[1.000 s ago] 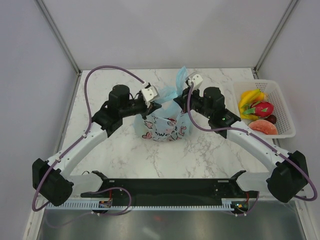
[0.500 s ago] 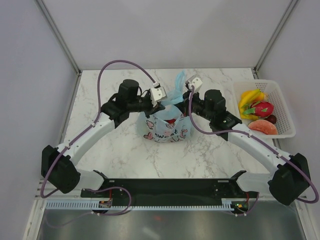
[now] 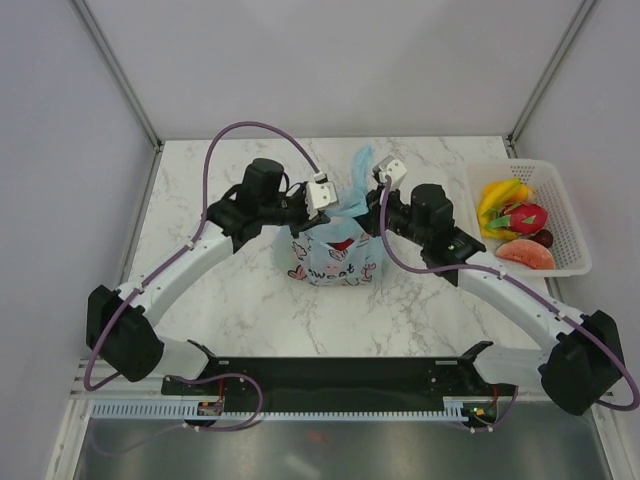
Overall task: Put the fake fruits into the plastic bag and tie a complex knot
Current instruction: Adjust the plastic bag at the center of the board.
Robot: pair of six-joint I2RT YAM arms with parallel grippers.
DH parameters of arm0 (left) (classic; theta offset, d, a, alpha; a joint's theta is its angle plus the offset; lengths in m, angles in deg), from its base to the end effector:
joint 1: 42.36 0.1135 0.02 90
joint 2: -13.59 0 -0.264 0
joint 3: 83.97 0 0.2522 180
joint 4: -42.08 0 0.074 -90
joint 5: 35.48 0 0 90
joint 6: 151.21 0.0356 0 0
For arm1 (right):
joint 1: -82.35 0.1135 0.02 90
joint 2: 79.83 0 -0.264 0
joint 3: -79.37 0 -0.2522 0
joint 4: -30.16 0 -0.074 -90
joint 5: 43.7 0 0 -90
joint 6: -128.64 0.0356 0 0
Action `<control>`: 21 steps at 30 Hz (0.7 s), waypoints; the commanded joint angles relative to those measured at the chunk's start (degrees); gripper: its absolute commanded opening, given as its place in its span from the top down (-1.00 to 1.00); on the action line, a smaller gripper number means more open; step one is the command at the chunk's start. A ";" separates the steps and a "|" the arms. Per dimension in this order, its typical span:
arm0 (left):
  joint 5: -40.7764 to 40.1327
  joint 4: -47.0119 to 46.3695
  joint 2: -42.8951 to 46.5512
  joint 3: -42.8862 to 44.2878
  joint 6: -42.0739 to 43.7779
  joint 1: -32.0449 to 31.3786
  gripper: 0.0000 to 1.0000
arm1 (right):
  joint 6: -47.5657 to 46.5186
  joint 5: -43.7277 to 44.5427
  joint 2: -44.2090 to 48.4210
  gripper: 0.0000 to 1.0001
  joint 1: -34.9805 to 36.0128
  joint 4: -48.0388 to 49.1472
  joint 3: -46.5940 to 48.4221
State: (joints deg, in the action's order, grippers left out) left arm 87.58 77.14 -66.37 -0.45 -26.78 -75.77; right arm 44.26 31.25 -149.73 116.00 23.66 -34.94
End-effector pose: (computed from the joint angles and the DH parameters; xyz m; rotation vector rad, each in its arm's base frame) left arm 0.2516 -0.1892 0.3349 1.4261 1.5104 -0.5979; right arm 0.2340 0.1669 0.3228 -0.6264 1.6968 0.7243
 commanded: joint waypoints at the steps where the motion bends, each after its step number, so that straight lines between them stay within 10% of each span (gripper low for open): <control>1: -1.33 0.76 1.39 0.20 3.80 -0.43 0.95 | -0.09 0.37 2.93 0.53 0.19 2.40 -0.42; 13: -3.35 -0.20 1.92 0.47 2.57 -0.43 0.95 | -0.97 -1.38 8.03 -0.57 0.19 2.93 -5.60; 21: -4.06 -0.91 1.65 0.56 2.04 -0.43 0.96 | -2.20 -5.61 9.26 -0.88 0.19 4.16 -7.01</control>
State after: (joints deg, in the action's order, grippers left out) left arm 84.58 77.20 -66.26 -0.45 -25.79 -75.99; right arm 43.26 28.12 -141.76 116.00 24.76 -41.63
